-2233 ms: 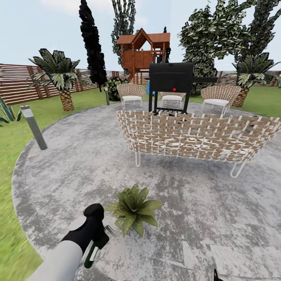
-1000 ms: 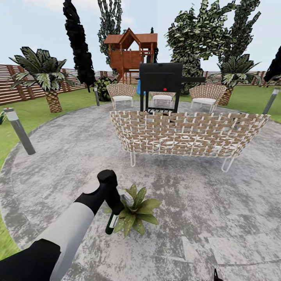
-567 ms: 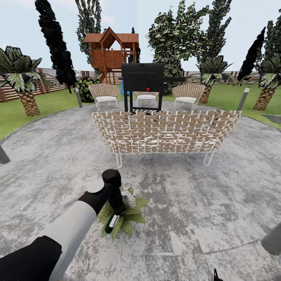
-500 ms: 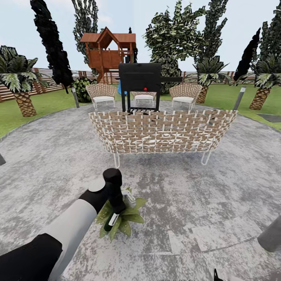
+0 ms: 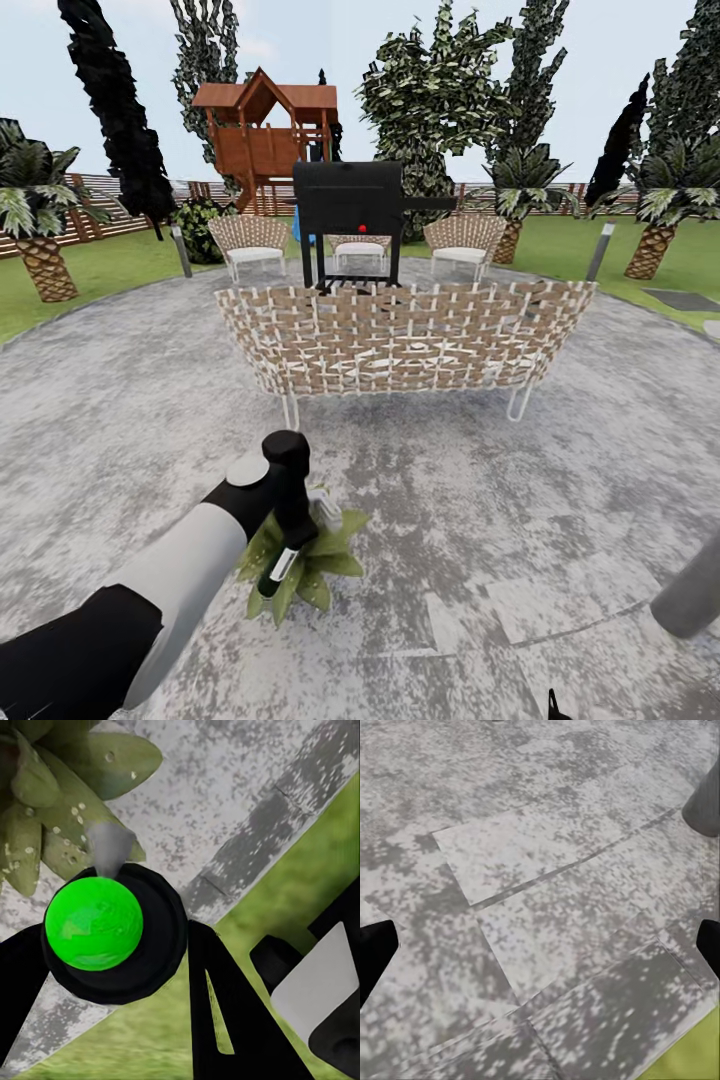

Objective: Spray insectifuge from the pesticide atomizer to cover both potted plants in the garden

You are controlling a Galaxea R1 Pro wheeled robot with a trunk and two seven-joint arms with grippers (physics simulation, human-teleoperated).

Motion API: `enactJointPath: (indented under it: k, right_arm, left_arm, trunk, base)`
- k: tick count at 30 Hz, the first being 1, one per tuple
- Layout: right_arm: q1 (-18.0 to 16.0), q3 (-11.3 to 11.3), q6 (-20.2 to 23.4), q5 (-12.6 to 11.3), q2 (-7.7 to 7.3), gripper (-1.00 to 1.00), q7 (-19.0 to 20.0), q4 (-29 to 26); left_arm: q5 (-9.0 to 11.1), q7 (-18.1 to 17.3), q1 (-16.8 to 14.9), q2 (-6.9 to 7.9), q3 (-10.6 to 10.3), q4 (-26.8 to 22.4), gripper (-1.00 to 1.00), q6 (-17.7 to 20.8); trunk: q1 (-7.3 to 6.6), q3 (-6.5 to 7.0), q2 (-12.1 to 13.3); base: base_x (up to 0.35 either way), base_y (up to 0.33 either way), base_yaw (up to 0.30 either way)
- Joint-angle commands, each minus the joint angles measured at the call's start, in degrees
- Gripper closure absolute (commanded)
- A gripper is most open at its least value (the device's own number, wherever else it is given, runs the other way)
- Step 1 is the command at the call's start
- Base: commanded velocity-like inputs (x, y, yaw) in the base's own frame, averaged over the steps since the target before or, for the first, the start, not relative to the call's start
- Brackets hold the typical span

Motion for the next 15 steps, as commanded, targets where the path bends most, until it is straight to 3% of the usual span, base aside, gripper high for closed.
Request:
enactJointPath:
  k: [1, 6, 10, 15]
  right_arm:
    - [-0.03, 0.16, -0.18, -0.21, -0.01, -1.0, -0.1, 0.04]
    - [-0.03, 0.15, -0.18, -0.26, -0.01, -1.0, -0.1, 0.04]
    - [-0.02, 0.17, -0.18, -0.28, -0.01, -1.0, -0.1, -0.01]
    - [-0.03, 0.17, -0.18, -0.28, -0.01, -1.0, -0.1, -0.04]
  left_arm:
    - [-0.55, -0.57, -0.05, 0.0, -0.06, -0.06, 1.0, 0.59]
    - [-0.55, -0.57, -0.08, -0.09, 0.01, -0.07, 1.0, 0.59]
    - [-0.55, -0.57, -0.09, -0.1, 0.02, -0.07, 1.0, 0.59]
    - [-0.55, -0.57, -0.09, -0.24, 0.05, -0.07, 1.0, 0.63]
  trunk:
    - [0.01, -0.05, -0.02]
    - [0.01, -0.05, -0.02]
    - [0.01, -0.05, -0.02]
    - [0.01, -0.05, -0.02]
  base:
    - [0.277, 0.038, 0.0]
    - [0.321, -0.023, 0.0]
    - [0.254, -0.169, 0.005]
    - [0.152, -0.239, 0.183]
